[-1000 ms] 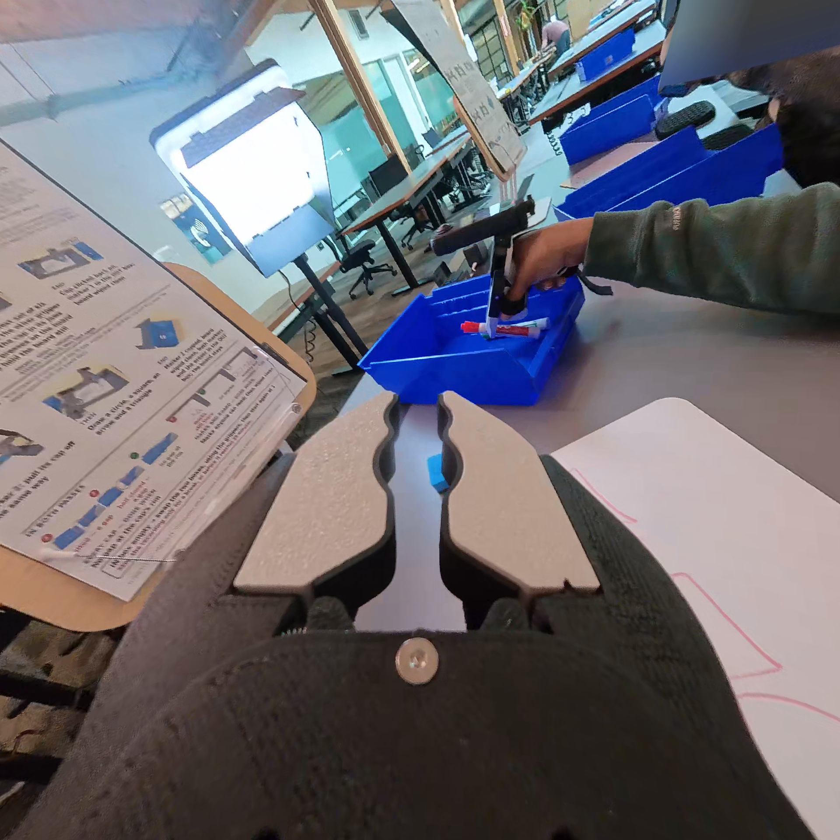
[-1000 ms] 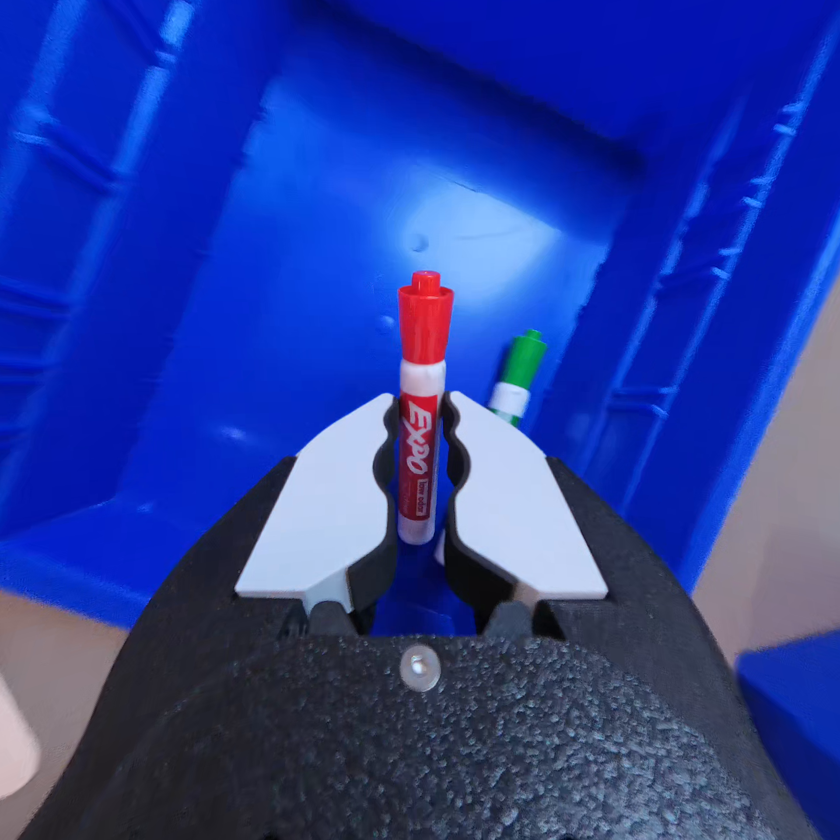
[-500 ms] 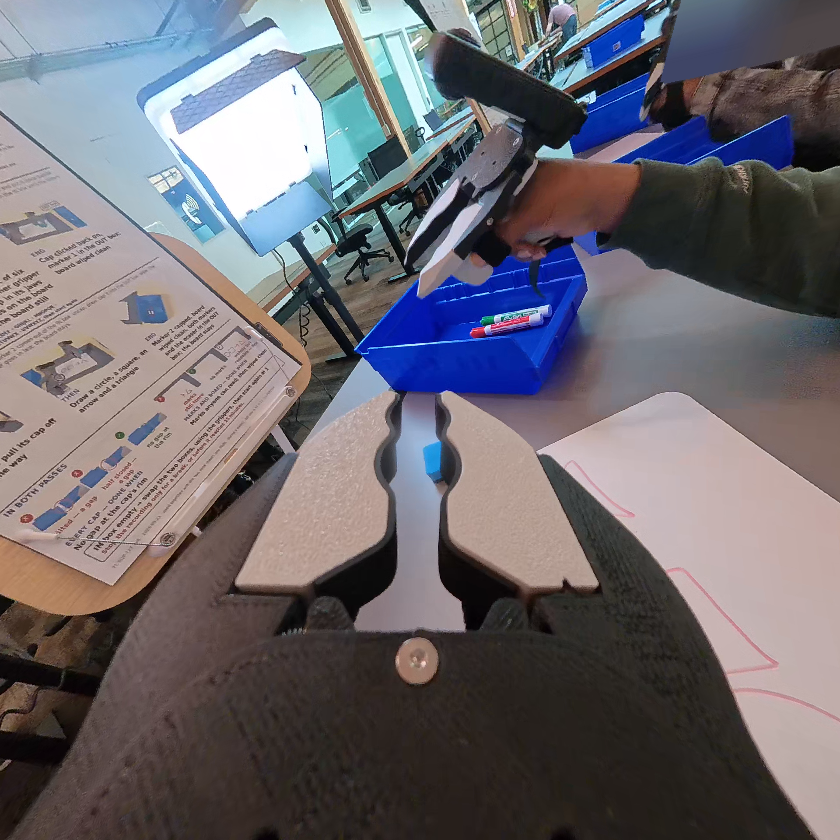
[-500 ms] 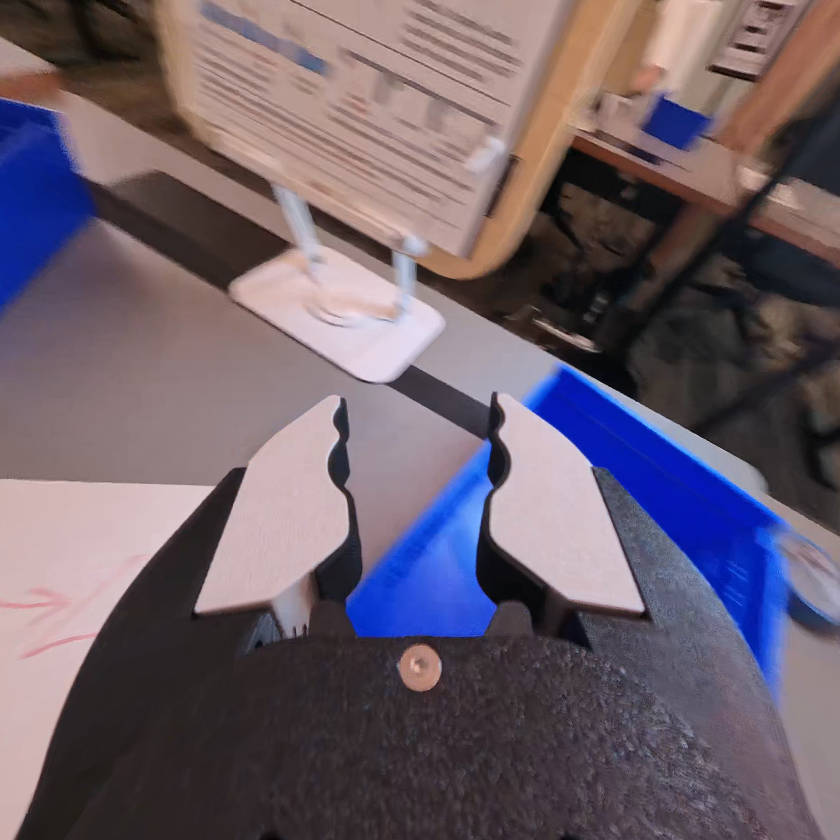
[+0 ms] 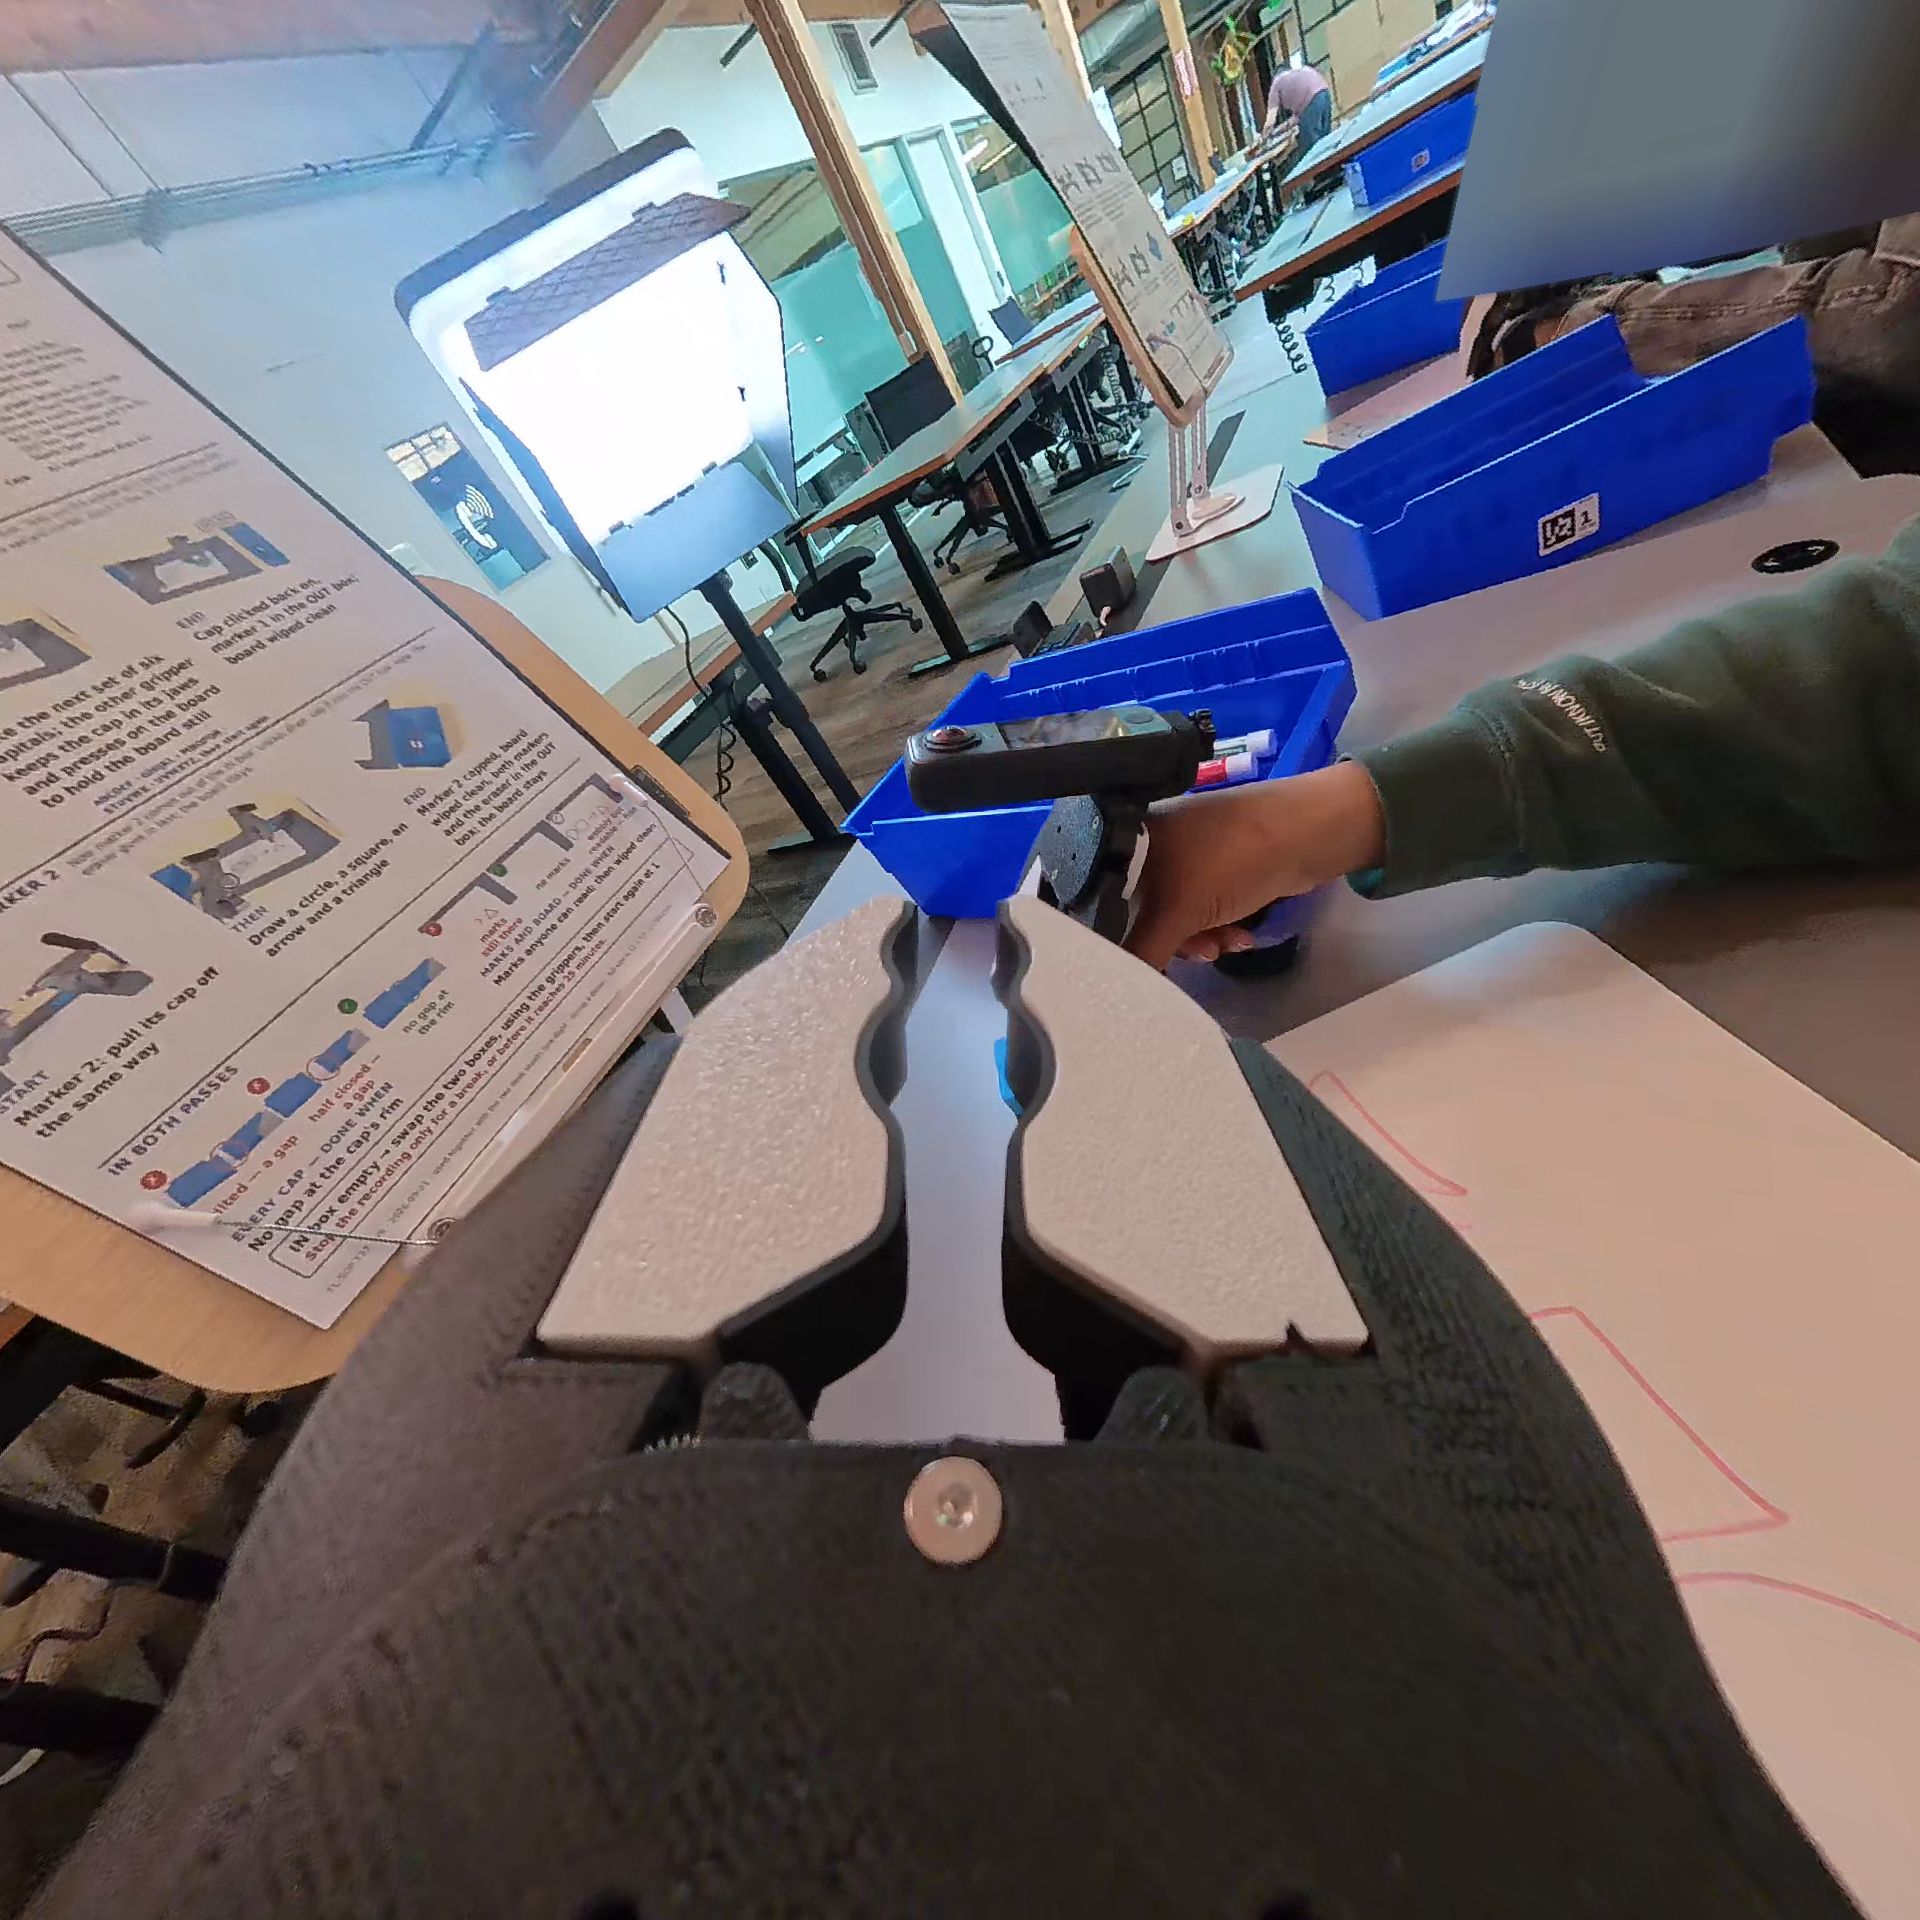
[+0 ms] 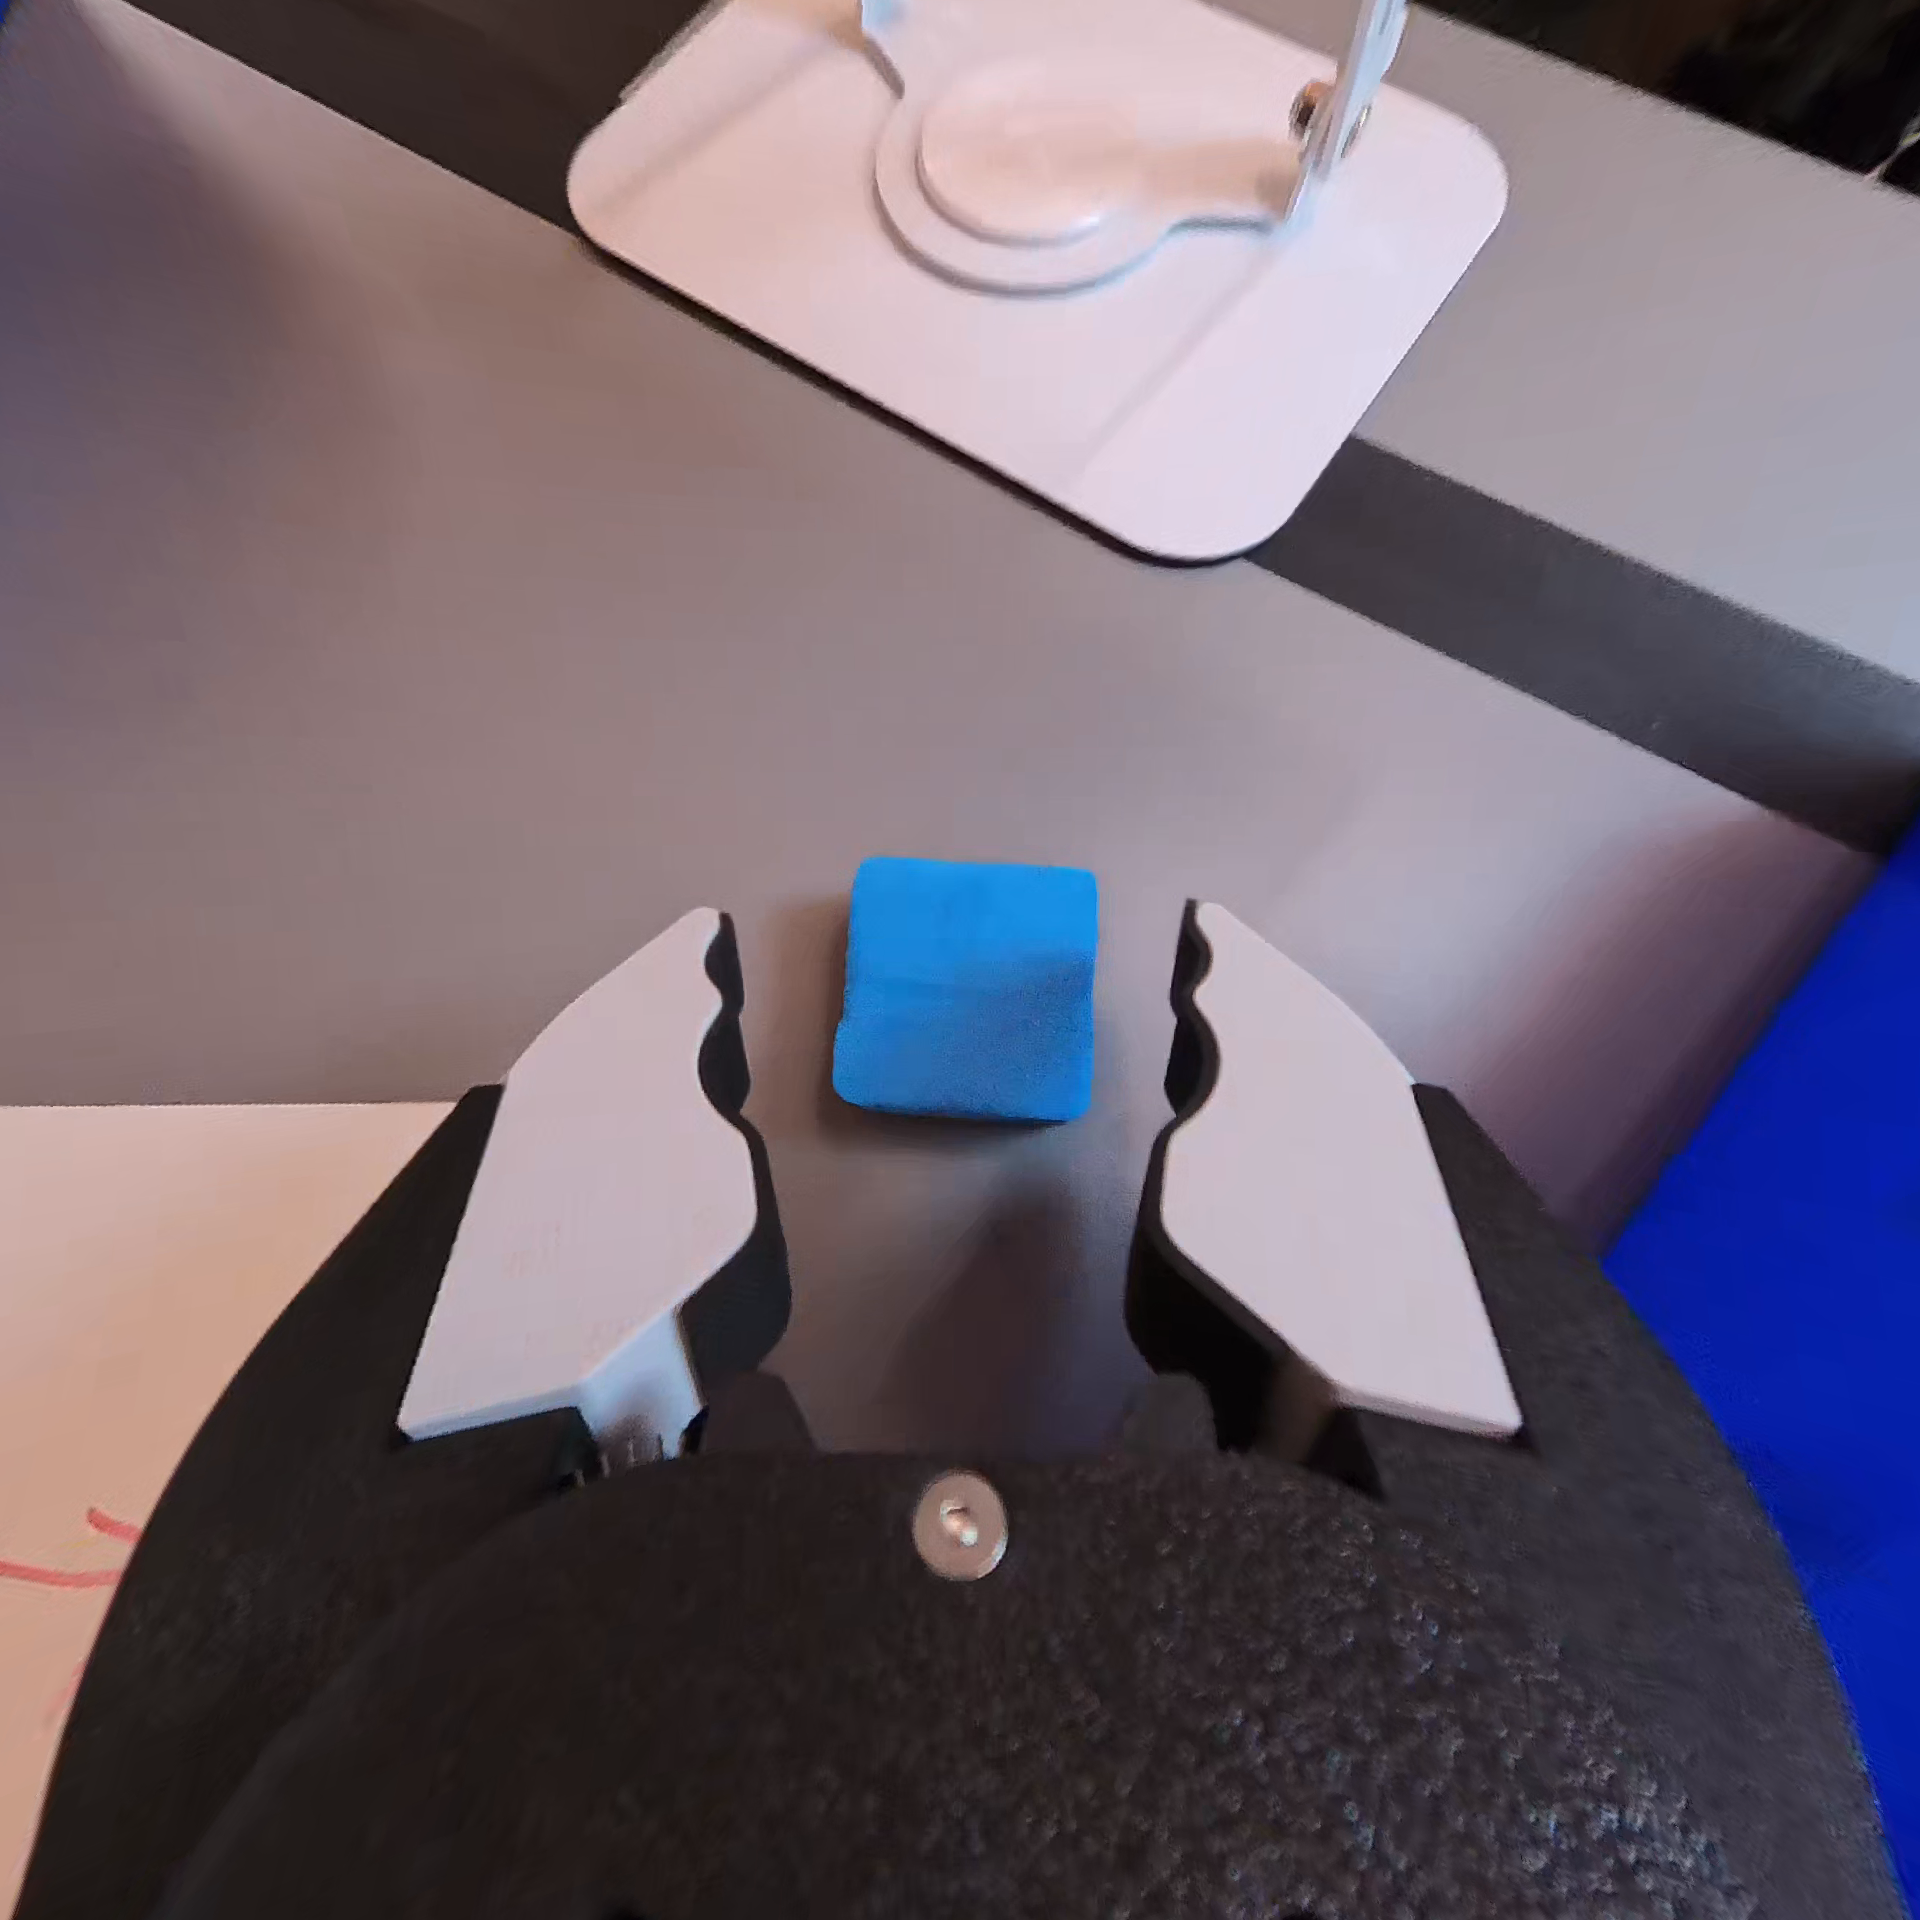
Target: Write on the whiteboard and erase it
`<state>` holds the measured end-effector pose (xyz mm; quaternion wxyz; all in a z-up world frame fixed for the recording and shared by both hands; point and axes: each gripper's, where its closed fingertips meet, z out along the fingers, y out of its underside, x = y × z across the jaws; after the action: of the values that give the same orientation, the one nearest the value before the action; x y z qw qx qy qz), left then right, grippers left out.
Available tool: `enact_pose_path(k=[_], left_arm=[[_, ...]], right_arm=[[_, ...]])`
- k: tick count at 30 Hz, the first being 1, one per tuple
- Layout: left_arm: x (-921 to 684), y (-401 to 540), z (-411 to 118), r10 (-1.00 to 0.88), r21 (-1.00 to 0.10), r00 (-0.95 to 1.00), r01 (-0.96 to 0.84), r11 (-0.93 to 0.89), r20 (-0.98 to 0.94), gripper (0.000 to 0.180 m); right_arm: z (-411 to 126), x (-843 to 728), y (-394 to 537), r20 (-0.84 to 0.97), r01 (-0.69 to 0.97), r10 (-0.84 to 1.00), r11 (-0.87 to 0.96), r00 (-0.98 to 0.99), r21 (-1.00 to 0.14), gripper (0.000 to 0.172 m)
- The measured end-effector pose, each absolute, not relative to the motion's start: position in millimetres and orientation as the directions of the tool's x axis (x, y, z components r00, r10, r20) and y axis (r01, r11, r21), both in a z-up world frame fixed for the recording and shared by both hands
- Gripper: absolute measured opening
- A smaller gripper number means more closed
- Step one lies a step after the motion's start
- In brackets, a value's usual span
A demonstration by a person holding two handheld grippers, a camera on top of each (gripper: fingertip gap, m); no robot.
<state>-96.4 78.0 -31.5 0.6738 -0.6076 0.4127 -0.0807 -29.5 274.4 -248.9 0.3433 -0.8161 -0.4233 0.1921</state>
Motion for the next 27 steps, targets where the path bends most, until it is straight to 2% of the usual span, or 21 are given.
enact_pose_path(k=[6,8,11,15,21,24,27], left_arm=[[-94,82,-41,-0.614,-0.879,0.638,-0.417,0.232,-0.464,0.014],[-93,82,-42,-0.615,-0.876,0.634,-0.422,0.233,-0.469,0.014],[-92,82,-42,-0.617,-0.877,0.632,-0.421,0.233,-0.468,0.014],[-90,81,-43,-0.622,-0.874,0.626,-0.427,0.232,-0.470,0.014],[-75,65,-40,-0.654,-0.851,0.571,-0.470,0.235,-0.496,0.012],[-57,50,-55,-0.720,-0.822,0.489,-0.533,0.201,-0.493,0.001],[-41,24,-109,-0.827,-0.765,0.386,-0.640,0.078,-0.408,0.000]], right_arm=[[-272,-23,274,0.000,0.626,0.832,-0.418,0.555,-0.658,0.074],[-274,-22,277,0.003,0.623,0.828,-0.419,0.561,-0.661,0.069],[-271,-23,276,-0.014,0.607,0.833,-0.414,0.553,-0.678,0.052],[-270,-25,272,0.008,0.632,0.858,-0.373,0.514,-0.679,0.051],[-215,-52,216,-0.036,0.625,0.965,-0.197,0.261,-0.755,0.051],[-203,-50,180,0.014,0.701,0.993,-0.072,0.117,-0.710,0.051],[-219,-32,142,0.008,0.787,1.000,0.007,-0.003,-0.617,0.051]])
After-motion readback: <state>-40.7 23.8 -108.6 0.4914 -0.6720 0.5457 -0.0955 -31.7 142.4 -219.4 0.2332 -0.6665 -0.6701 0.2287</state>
